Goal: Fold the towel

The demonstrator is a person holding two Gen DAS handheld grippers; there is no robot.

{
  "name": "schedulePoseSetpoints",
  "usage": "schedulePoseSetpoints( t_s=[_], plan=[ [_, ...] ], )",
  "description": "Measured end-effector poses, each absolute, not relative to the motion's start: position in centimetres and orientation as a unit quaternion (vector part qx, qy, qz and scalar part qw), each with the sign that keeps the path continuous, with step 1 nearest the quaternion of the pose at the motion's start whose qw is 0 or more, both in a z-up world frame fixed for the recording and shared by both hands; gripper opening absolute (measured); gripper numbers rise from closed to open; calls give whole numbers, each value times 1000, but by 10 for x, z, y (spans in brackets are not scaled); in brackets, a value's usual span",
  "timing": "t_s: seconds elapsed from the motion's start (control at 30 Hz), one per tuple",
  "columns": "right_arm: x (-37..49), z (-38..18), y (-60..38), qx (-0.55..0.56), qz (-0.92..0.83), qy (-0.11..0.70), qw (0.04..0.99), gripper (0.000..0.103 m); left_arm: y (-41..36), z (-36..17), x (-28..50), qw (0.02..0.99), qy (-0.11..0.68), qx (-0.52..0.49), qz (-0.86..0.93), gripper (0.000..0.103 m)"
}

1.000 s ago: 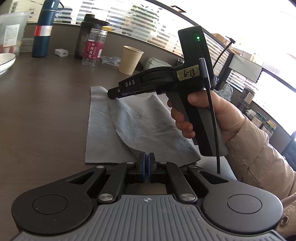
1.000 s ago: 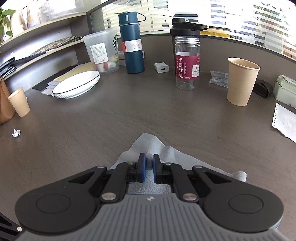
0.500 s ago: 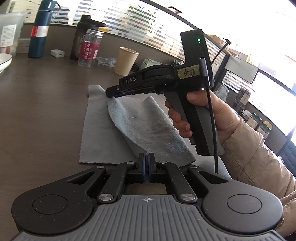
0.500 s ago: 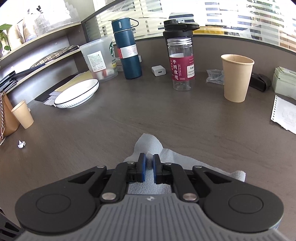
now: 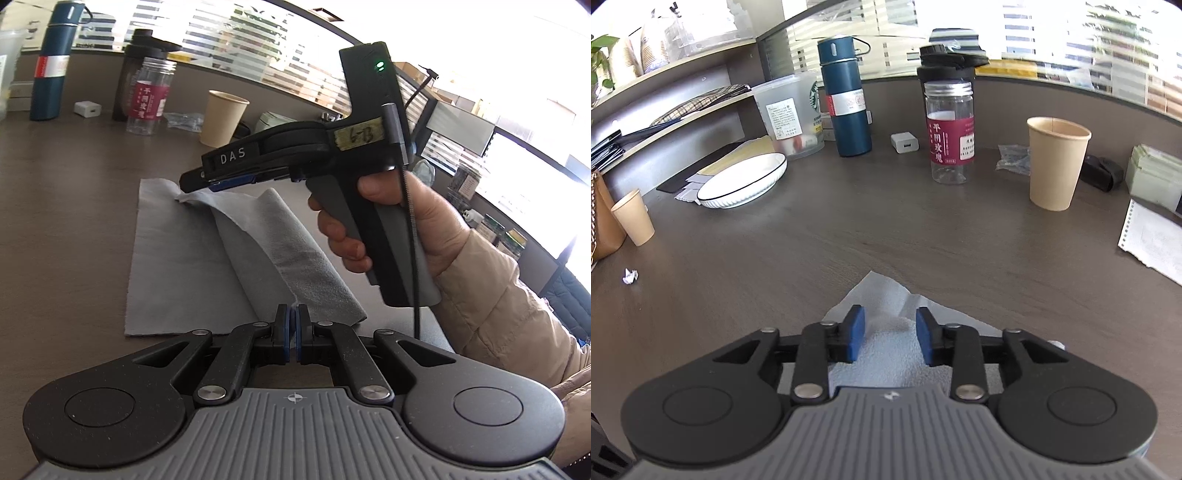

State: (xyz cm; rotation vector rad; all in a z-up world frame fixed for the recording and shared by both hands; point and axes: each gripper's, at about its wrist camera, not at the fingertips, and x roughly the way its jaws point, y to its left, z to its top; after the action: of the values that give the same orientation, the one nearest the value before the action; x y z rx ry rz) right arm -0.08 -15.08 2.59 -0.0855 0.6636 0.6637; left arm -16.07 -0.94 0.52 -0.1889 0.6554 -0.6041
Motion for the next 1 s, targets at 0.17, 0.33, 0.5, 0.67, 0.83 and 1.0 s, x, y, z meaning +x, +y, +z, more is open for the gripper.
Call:
schedulePoseSetpoints(
  t_s=[0.17, 0.33, 0.5, 0.67, 0.83, 1.0],
  plan=[
    [-9, 28, -147, -60, 324, 313, 890, 35, -12, 5, -159, 897, 318, -89, -294, 5],
    [-13, 24, -135, -98, 325, 313, 887, 35, -13, 5, -157, 897, 318, -88, -295, 5],
    [-11, 17, -130, -120, 308, 319, 888, 20, -12, 5, -157, 897, 318, -89, -296, 5],
    [-7, 15, -133, -111, 299, 325, 890, 6, -12, 5, -159, 897, 316, -90, -296, 5],
    [-2, 23, -147, -62, 307, 325, 893, 6, -10, 7, -161, 899, 310, -91, -296, 5],
    [-1, 34, -147, -52, 308, 308, 899, 6, -5, 13, -164, 902, 300, -98, -293, 5]
  ],
)
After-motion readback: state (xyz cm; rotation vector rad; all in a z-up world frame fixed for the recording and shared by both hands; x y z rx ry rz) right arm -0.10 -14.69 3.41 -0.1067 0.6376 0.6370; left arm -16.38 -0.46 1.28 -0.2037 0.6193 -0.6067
